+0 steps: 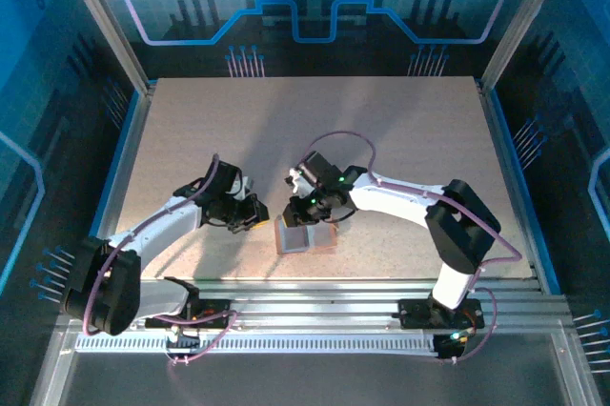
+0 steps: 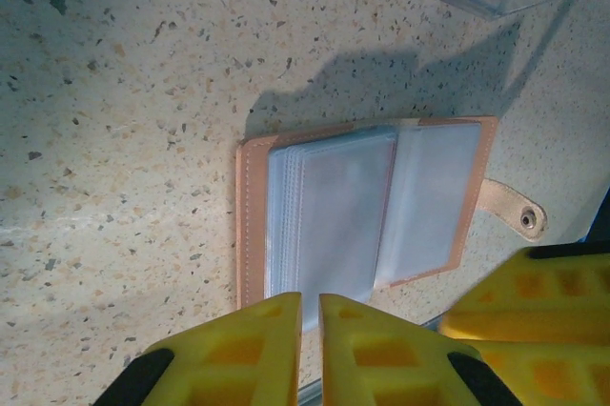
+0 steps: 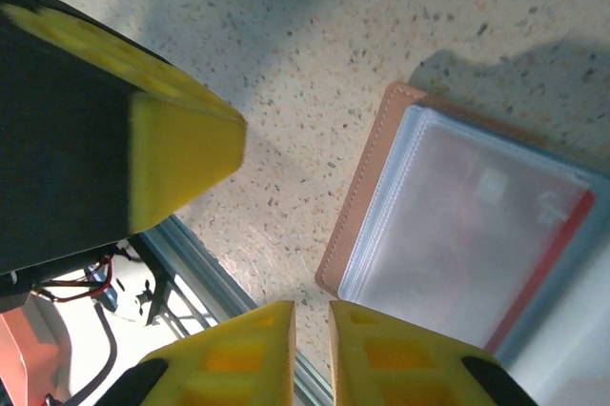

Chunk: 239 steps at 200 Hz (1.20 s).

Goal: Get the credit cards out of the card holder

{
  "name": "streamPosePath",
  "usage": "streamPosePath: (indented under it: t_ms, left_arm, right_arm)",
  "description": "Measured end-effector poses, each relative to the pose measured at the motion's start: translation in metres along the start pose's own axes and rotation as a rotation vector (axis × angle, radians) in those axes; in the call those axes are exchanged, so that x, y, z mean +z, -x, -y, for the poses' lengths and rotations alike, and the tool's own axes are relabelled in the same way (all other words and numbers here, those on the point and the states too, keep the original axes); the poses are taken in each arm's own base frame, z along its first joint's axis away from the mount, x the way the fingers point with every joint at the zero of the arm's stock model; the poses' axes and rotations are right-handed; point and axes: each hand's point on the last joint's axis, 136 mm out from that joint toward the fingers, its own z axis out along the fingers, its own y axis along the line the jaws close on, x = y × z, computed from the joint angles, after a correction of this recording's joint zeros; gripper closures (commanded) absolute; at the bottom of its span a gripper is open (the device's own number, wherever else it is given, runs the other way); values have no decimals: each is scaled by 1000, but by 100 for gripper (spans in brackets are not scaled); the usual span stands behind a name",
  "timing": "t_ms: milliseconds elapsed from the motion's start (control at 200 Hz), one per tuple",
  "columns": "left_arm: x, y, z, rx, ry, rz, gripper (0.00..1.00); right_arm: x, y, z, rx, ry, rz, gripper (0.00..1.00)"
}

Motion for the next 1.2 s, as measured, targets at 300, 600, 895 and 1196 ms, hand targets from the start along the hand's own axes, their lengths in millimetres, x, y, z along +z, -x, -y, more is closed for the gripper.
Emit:
streamPosePath:
  t_ms: [300,600,895,1196]
  left_arm:
    - [0,1,0,-21,0,5,87]
    - [4,-3,-6,-29,2,-5,88]
    - [6,-3,-1,-33,-26,-6,88]
    - [22,-12,1,-37,-13,-55,89]
  right_arm:
    - [29,-15,8,55,-19,-53,81]
    - [45,-20,17,78,-37,-80,78]
    - [45,-24,25,92,-77,-93,73]
    - [43,-27,31,83,-125,-100,70]
